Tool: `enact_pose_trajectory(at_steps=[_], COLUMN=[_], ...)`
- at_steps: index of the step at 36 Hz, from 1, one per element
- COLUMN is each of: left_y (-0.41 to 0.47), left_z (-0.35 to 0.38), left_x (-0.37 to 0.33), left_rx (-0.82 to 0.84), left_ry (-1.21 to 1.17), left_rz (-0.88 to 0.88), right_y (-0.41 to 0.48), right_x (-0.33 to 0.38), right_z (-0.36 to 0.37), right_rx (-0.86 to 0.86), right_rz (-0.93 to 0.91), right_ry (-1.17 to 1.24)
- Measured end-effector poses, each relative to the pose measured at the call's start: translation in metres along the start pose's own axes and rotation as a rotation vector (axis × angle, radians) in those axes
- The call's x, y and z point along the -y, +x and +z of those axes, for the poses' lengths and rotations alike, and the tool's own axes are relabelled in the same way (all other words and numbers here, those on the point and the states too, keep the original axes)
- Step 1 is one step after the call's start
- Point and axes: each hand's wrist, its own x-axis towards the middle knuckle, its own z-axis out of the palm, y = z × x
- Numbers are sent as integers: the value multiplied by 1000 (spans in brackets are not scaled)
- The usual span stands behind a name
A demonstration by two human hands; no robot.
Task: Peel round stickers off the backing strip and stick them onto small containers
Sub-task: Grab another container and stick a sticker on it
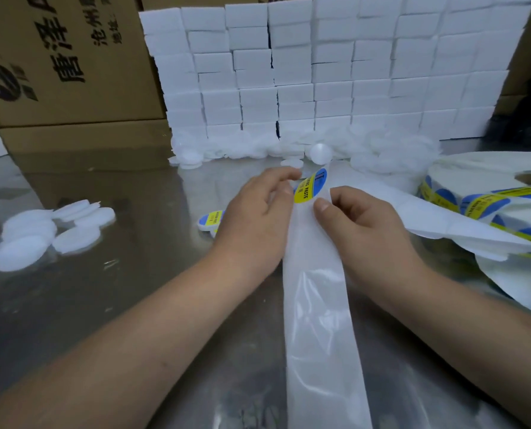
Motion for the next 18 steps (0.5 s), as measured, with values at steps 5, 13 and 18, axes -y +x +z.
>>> enact_pose_trajectory(at_steps=[5,13,18], left_y=[-1,-9,-9], left_z=[-4,-14,-15], left_x=[3,3,5], left_rx=[18,62,44], left_ry=[225,318,296], left_rz=[196,217,167], right_y=[-1,-2,-1], right_x=[0,-3,-2], right_z=[0,2,2], right_rx=[66,137,152], right_rz=[6,6,-33], right_ry=[74,98,40])
